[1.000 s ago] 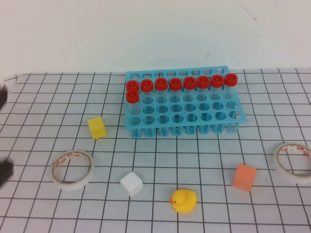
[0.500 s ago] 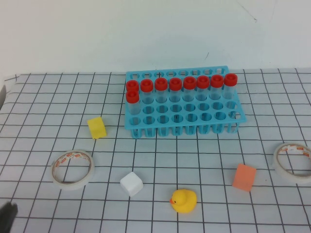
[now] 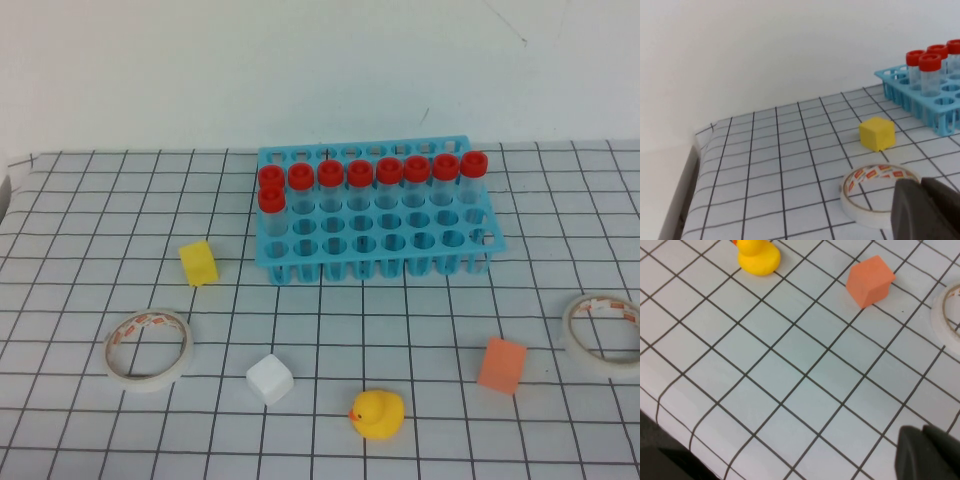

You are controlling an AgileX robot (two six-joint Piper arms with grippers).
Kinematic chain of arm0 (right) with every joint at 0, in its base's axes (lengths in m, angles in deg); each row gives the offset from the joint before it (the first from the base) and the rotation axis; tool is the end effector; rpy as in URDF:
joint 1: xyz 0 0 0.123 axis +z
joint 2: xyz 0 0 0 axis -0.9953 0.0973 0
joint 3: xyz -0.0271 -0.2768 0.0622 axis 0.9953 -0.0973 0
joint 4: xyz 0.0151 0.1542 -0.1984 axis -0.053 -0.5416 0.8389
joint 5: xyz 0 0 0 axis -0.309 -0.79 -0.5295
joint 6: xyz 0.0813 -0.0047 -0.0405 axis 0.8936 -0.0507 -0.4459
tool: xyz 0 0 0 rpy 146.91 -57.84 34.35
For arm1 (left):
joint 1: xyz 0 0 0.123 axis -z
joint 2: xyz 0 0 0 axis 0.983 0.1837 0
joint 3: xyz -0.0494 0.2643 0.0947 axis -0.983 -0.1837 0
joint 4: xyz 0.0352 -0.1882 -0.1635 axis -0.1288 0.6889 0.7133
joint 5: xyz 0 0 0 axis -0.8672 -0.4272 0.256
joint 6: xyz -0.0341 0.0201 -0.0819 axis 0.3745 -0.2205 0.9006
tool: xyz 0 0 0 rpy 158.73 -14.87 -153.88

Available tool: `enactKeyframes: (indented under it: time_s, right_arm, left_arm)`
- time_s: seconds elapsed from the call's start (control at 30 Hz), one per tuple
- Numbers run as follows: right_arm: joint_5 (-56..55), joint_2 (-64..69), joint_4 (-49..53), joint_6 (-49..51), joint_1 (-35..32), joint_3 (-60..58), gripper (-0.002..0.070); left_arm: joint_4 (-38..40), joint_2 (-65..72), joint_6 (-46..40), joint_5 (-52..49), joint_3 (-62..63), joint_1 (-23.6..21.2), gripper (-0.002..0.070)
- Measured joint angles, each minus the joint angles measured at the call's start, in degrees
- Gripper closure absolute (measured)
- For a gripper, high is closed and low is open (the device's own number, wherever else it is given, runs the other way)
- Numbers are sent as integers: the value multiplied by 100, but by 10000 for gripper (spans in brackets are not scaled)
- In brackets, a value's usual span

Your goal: Place the test tubes

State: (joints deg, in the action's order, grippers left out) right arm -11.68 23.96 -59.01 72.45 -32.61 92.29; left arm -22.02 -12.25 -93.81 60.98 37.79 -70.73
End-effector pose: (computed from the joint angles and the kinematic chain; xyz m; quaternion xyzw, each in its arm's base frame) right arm 0.0657 0.0470 0.3039 -0.3000 0.8586 0.0958 0.4045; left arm 0.0557 -0.0085 0.2030 0.0798 0.6915 -0.0260 0.7175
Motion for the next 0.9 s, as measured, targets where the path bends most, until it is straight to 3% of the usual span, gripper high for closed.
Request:
enactKeyframes:
  time_s: [0.23,0.5,0.9]
  right_arm:
    - [0,0,0,0,0,0,678]
    - [10,0,0,0,0,0,678]
    - [10,0,0,0,0,0,678]
  left_arm:
    - [10,-12,36,-280,0,-101,676]
    - [256,-16,295,-1359,0,-810,676]
    - [265,-16,295,-1497,10,-599,676]
